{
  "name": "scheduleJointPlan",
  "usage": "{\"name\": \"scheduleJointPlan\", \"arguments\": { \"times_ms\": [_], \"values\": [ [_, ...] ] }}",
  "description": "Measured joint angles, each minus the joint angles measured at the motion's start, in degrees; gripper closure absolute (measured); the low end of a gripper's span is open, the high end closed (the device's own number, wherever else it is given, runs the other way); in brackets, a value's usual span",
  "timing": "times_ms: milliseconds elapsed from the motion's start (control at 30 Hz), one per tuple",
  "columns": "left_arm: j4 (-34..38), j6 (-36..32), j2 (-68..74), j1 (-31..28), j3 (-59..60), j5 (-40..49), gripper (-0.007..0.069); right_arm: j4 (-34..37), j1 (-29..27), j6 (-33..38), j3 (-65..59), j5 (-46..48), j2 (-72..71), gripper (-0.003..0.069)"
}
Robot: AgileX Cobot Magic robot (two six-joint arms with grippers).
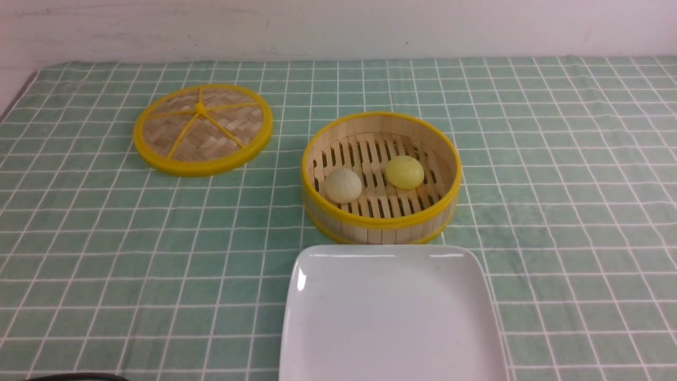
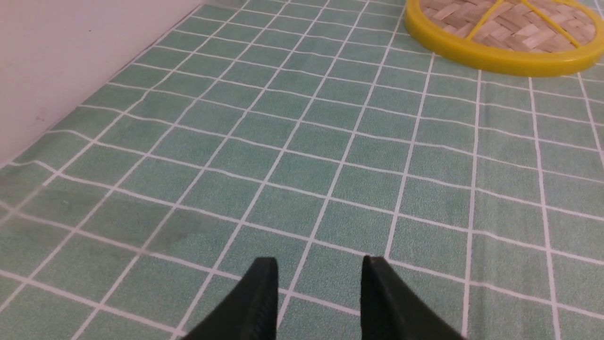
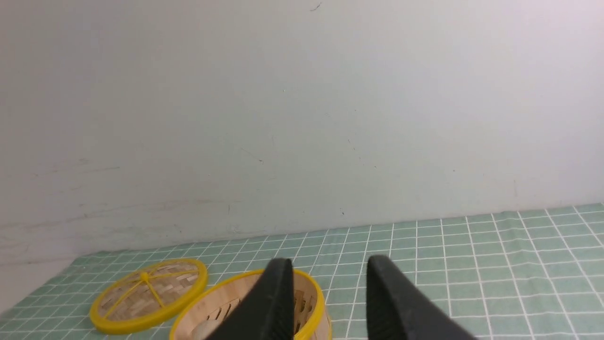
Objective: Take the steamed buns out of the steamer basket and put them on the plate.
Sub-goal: Use the right arm to grab the steamed stuffed bun that is closest to it
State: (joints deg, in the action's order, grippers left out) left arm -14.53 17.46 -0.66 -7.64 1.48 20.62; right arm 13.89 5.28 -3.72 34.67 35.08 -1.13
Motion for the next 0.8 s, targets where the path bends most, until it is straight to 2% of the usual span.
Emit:
{"name": "scheduleJointPlan", "arguments": {
  "times_ms": [267,433,467,567,633,800],
  "values": [
    [9.09,0.00,0.00,0.00,0.07,-9.16,0.0347,0.00,0.00,1.90,0.00,2.48,0.00,0.0419],
    [18.11,1.15,0.00,0.00,0.07,-14.11,0.0347,0.00,0.00,1.96,0.00,3.67,0.00,0.0419],
    [23.38,2.93,0.00,0.00,0.07,-16.24,0.0347,0.00,0.00,2.02,0.00,3.91,0.00,0.0419],
    [27.76,4.65,0.00,0.00,0.12,-18.65,0.0347,0.09,0.00,3.09,0.07,4.55,0.00,0.0419],
    [28.68,4.60,0.00,0.00,-0.08,-18.30,0.0347,0.37,0.00,3.72,0.39,5.25,0.25,0.0419],
    [28.97,-1.23,0.00,0.00,-8.51,-6.53,0.0293,4.29,0.00,13.47,7.97,13.26,10.53,0.0419]
  ]
}}
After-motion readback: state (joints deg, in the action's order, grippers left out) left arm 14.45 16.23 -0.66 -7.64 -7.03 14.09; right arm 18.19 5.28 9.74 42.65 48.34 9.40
